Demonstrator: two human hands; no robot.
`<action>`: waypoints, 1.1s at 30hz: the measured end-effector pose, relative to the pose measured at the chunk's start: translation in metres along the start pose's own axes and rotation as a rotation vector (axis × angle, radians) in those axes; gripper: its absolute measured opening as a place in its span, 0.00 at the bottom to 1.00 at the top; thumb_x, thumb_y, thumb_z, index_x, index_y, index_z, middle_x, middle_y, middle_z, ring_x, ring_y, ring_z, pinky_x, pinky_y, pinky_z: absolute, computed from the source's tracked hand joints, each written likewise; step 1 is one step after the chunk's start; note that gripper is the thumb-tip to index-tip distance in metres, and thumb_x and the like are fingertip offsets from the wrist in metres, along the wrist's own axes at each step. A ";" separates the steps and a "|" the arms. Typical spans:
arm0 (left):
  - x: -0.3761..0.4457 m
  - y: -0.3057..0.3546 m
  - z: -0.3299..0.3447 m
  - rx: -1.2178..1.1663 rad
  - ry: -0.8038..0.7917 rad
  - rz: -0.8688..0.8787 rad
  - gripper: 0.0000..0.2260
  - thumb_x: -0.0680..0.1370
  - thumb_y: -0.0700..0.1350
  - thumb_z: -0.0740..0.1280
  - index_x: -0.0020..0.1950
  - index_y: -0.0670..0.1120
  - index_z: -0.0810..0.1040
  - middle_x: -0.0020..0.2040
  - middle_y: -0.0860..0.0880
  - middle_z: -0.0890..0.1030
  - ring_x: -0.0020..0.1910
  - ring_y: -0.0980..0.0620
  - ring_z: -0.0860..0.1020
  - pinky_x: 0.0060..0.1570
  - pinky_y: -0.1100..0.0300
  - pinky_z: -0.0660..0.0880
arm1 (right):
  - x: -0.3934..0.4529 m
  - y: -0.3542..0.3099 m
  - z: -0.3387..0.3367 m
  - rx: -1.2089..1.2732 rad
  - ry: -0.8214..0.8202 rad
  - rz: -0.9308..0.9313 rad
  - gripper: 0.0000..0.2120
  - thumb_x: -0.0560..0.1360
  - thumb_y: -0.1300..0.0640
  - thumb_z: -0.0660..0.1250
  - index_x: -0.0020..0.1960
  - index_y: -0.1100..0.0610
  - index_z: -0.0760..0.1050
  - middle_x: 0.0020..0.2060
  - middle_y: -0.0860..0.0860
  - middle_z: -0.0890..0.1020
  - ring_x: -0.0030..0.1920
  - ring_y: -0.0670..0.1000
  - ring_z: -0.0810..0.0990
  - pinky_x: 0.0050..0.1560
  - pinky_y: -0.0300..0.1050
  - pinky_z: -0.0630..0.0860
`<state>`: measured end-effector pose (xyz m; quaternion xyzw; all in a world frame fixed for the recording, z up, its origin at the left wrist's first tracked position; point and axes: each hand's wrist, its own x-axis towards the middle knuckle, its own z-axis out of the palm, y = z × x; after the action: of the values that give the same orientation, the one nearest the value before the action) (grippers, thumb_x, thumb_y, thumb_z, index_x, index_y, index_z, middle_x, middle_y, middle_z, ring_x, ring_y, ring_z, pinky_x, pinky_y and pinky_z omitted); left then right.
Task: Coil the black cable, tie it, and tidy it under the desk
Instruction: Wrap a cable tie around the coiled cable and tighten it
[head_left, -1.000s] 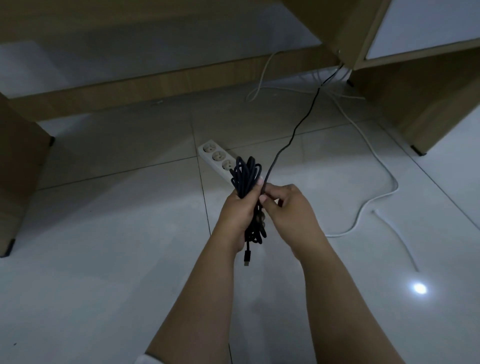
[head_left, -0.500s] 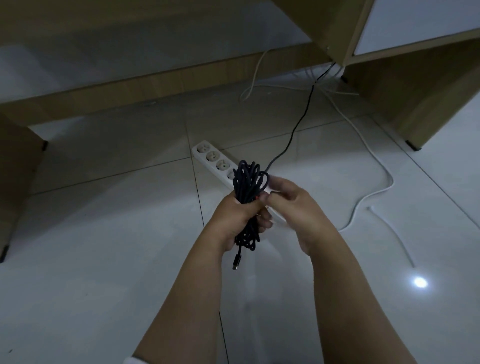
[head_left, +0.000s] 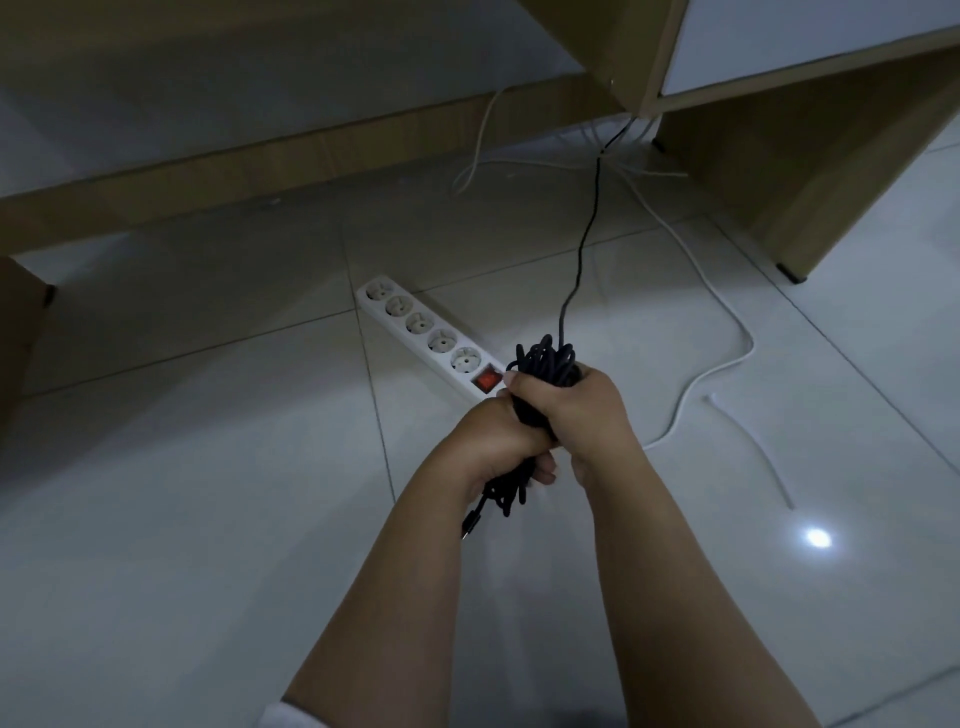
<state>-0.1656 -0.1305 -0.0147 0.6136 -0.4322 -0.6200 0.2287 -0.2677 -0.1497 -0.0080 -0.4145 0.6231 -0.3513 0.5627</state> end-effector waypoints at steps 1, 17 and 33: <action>0.006 0.000 0.008 -0.007 0.031 -0.007 0.06 0.76 0.35 0.64 0.48 0.42 0.80 0.25 0.47 0.78 0.26 0.52 0.78 0.47 0.46 0.82 | 0.000 0.001 -0.006 0.002 0.014 0.003 0.10 0.68 0.54 0.77 0.45 0.58 0.82 0.41 0.54 0.86 0.43 0.54 0.85 0.46 0.49 0.82; 0.067 0.006 0.166 -0.178 0.155 -0.036 0.08 0.74 0.46 0.72 0.41 0.41 0.82 0.22 0.50 0.75 0.22 0.50 0.73 0.39 0.52 0.78 | 0.040 0.088 -0.158 -0.598 0.629 0.071 0.12 0.79 0.62 0.61 0.54 0.63 0.83 0.56 0.59 0.79 0.61 0.59 0.71 0.50 0.38 0.62; 0.050 -0.002 0.087 -0.261 0.270 0.033 0.04 0.76 0.45 0.71 0.46 0.46 0.82 0.35 0.50 0.85 0.23 0.53 0.72 0.35 0.56 0.77 | 0.033 0.066 -0.111 -0.161 0.493 0.148 0.09 0.71 0.68 0.63 0.45 0.57 0.78 0.40 0.54 0.81 0.38 0.53 0.81 0.41 0.46 0.81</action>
<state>-0.2554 -0.1485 -0.0553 0.6492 -0.3234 -0.5791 0.3723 -0.3866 -0.1559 -0.0676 -0.3131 0.7958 -0.3486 0.3836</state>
